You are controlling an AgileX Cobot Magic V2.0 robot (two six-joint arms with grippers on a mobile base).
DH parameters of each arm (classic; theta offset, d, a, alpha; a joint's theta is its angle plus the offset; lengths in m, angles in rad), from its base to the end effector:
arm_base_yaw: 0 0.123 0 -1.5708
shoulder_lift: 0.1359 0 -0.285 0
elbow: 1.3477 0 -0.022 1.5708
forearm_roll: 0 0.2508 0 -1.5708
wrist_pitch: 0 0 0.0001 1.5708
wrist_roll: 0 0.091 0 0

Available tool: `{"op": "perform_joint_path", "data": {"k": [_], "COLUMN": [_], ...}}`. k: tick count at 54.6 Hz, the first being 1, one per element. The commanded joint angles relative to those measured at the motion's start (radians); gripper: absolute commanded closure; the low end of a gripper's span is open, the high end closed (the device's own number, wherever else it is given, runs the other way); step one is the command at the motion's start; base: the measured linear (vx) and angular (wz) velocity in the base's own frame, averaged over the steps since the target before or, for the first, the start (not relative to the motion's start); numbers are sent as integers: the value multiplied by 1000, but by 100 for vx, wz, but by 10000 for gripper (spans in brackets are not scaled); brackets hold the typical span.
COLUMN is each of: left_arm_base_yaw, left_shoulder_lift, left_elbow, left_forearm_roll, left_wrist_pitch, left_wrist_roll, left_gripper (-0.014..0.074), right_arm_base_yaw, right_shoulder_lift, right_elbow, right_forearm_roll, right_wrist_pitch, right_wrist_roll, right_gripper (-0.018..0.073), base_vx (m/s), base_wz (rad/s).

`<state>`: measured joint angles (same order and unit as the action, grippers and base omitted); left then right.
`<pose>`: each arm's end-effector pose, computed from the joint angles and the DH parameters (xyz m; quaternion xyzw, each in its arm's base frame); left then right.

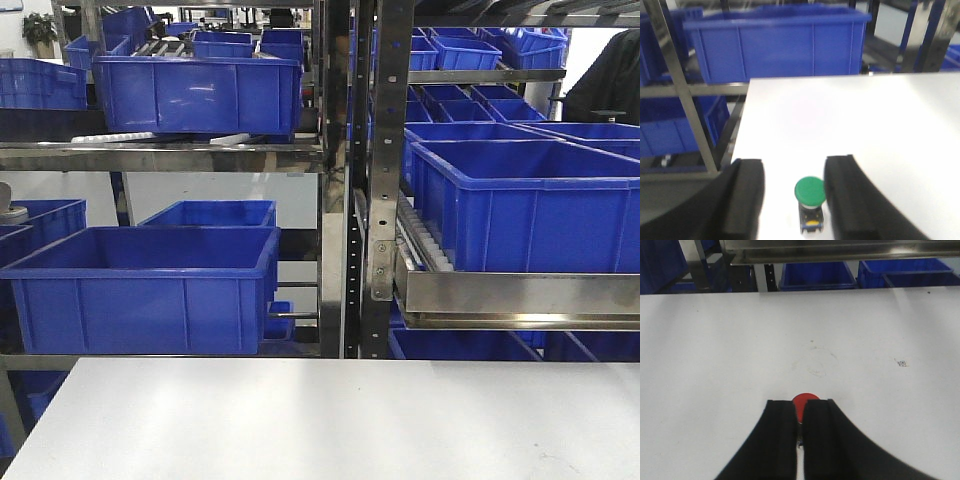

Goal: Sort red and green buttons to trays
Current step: 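Close left gripper on green button and right gripper on red button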

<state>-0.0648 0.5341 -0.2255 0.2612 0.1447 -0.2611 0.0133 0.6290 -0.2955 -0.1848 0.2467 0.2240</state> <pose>0.1111 -0.0038 0.2341 0.0150 0.8224 -0.0038 0.5687 0.1232 -0.0025 0.2378 0.0250 0.8567 -0.0043 0.5151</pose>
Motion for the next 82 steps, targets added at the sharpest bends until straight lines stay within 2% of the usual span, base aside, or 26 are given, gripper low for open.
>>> {"op": "perform_joint_path", "data": {"k": [1,8,17,32,45,49,62,82], "left_arm_base_yaw": [2,-1,-2,-22,-20,-20,-20,-20], "left_shoulder_lift": [64,162,298,495,649,690,818,1000], "left_elbow": [-33,-34,-35,-36,-101,-144,-266,-292], "left_forearm_roll": [-7,-7,-7,-6,-7,-7,-7,-6], "left_wrist_pitch": [-80,-134,-185,-335,-375,-363,-211,-243], "left_wrist_roll": [-9,-9,-9,-9,-9,-9,-9,-7], "left_gripper": [50,-5,3,3,3,3,3,3], "right_arm_base_yaw": [-5,-5,-5,-5,-5,-5,-5,-5], "right_shoulder_lift": [43,88,112,112,112,112,112,112], "right_elbow": [-36,-36,-36,-36,-36,-36,-36,-36], "right_forearm_roll": [-7,-7,-7,-7,-7,-7,-7,-7], "right_wrist_pitch": [-90,-88,-88,-76,-57,-51,-50,-50], "right_wrist_roll": [1,1,1,1,1,1,1,1], "right_gripper": [256,121,43,40,40,40,40,40], "base_vx": [0,0,0,0,0,0,0,0], "base_wz": [0,0,0,0,0,0,0,0]}}
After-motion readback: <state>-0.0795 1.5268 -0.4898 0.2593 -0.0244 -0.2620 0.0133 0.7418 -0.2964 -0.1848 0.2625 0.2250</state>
